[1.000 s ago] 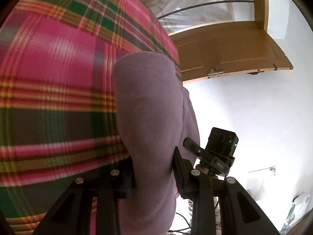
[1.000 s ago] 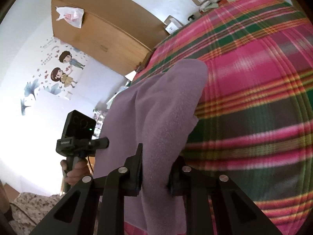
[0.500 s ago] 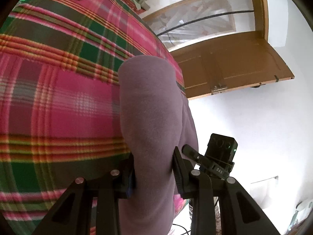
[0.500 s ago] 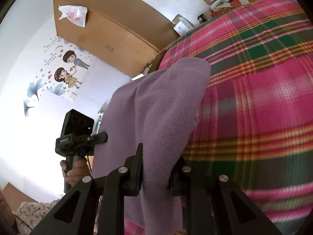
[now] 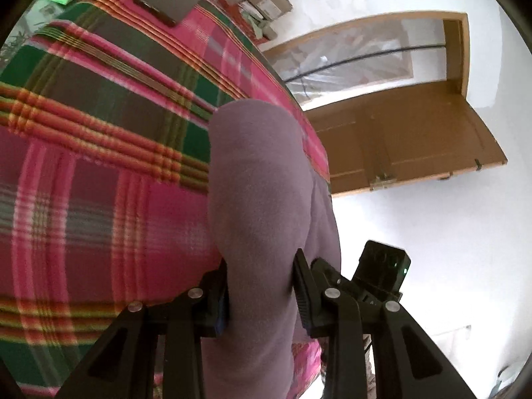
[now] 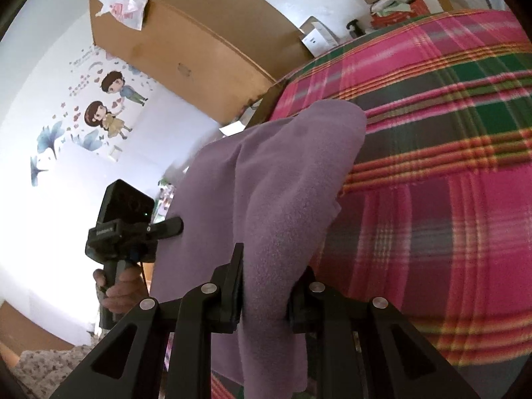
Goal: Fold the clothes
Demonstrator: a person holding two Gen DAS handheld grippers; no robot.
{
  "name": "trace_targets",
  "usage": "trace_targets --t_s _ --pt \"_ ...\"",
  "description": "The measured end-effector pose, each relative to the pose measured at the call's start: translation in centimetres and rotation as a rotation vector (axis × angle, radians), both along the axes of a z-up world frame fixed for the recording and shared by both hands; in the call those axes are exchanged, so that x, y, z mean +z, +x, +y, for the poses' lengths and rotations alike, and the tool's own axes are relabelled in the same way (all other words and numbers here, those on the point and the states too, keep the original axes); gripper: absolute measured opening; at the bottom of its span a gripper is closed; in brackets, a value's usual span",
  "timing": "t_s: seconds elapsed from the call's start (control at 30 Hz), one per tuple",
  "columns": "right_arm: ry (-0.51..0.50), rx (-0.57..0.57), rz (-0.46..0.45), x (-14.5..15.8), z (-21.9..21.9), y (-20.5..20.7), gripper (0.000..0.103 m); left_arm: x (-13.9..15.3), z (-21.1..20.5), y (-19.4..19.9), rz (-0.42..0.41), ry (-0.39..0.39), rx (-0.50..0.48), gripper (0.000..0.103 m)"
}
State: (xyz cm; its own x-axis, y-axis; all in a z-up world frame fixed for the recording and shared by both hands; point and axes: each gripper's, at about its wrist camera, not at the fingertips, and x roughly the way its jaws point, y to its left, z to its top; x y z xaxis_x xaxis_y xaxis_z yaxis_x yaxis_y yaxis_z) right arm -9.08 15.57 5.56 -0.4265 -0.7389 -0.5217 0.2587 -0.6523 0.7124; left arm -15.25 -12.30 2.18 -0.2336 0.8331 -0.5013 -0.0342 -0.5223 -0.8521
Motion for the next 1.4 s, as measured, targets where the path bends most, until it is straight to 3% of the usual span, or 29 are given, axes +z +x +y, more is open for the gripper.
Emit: trace_targets --t_s 0.2,0.87,1.23,1.4 --pt "0.024 -0.039 0.015 -0.6 -1.0 -1.4 0.020 -1.2 0.5 -1.7 -0.014 -0.003 0.028 0.034" --pt "0.153 -0.139 0.074 -1.9 -3.9 -3.9 0.022 -4.8 -4.7 -2.8 -0.052 0.011 0.094 0.035" --pt "0.178 -0.168 0.042 -2.5 -2.9 -3.6 0.038 -5.3 -5.7 -1.9 -0.051 0.006 0.103 0.038" --pt "0.166 -0.200 0.014 -2.3 -2.0 -2.8 0.038 -4.5 -6.7 -0.8 -0.038 -0.029 0.140 0.039"
